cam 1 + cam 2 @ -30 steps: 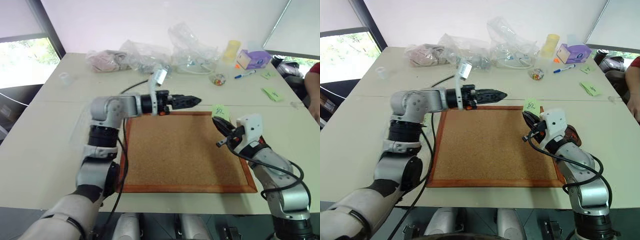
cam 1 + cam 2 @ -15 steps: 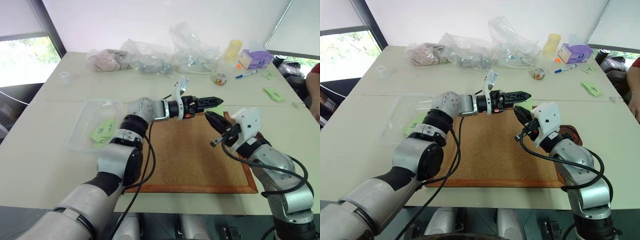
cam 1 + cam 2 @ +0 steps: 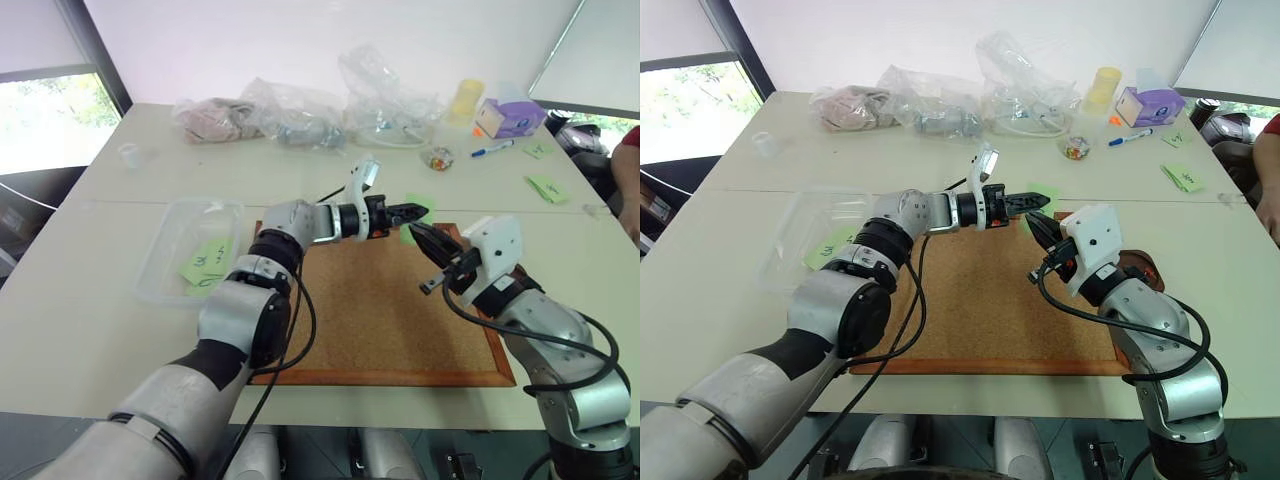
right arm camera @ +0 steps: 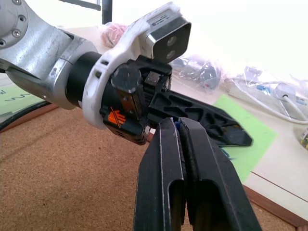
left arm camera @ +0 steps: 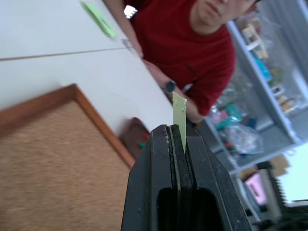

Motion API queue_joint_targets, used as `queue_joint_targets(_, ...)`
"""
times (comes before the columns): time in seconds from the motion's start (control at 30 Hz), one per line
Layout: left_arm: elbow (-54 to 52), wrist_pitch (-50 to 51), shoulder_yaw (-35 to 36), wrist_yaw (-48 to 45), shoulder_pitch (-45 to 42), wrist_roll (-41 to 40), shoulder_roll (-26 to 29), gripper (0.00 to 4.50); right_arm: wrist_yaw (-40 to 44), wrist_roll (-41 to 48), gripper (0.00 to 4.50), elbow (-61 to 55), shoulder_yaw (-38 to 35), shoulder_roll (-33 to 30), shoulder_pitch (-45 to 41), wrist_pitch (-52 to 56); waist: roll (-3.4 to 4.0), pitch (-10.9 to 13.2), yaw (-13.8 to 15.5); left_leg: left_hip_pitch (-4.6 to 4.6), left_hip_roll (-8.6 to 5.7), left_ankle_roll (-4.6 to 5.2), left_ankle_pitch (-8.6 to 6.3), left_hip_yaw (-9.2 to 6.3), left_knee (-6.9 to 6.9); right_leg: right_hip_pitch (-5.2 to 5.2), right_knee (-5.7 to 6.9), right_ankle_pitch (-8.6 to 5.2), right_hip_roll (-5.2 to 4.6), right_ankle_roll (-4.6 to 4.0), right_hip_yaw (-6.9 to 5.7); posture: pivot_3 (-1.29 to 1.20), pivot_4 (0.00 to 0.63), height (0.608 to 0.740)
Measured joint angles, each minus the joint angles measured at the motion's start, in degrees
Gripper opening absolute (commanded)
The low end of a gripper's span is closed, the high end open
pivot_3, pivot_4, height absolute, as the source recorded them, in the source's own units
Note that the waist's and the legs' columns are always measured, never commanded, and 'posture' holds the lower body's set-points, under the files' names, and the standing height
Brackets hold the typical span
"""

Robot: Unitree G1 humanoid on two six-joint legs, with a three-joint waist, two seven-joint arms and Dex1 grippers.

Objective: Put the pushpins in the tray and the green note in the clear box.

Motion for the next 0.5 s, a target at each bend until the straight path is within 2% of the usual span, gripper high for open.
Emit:
queue_joint_targets(0.17, 1.05, 0.31, 2.44, 1.23, 0.11, -0.13, 1.44, 0.04, -3.39, 0.39, 0.00, -1.63, -1.43, 2.79, -0.51, -0.63, 0.00, 0.00, -0.01, 0.00, 0.00, 0.00, 0.00, -0.02, 0.00, 0.00, 0.01, 0.03, 0.00, 0.06, -0.02, 0.00, 0.150, 0.737)
queue_joint_targets(0.27, -1.39, 2.83, 2.81, 0.05, 1.53, -0.28, 2.64, 0.04, -7.52, 1.66, 0.00, -1.38, -6.88, 6.10, 0.40, 0.01, 0.00, 0.00, 0.10, -0.02, 0.00, 0.00, 0.00, -0.03, 0.00, 0.02, 0.00, 0.04, -0.01, 0.06, -0.03, 0.00, 0.150, 0.737)
queue_joint_targets(0.37, -12.99, 5.39, -2.12, -4.49, 8.06, 0.28, 4.60, 0.04, -9.97, -0.88, 0.00, 4.48, -11.84, 4.92, 5.55, 0.67, 0.02, -0.01, 0.07, -0.04, -0.01, -0.02, 0.01, -0.03, -0.01, 0.07, -0.06, 0.03, -0.02, 0.06, 0.05, 0.00, 0.150, 0.737)
queue_joint_targets(0.5, -29.67, 7.84, -7.52, -6.20, 16.37, 0.35, 5.77, 0.04, -11.65, -5.41, 0.00, 13.04, -13.39, 3.63, 8.09, -0.66, 0.08, -0.01, -0.06, -0.02, 0.00, -0.05, 0.03, -0.03, 0.00, 0.04, 0.04, 0.03, -0.01, 0.06, 0.10, 0.00, 0.150, 0.737)
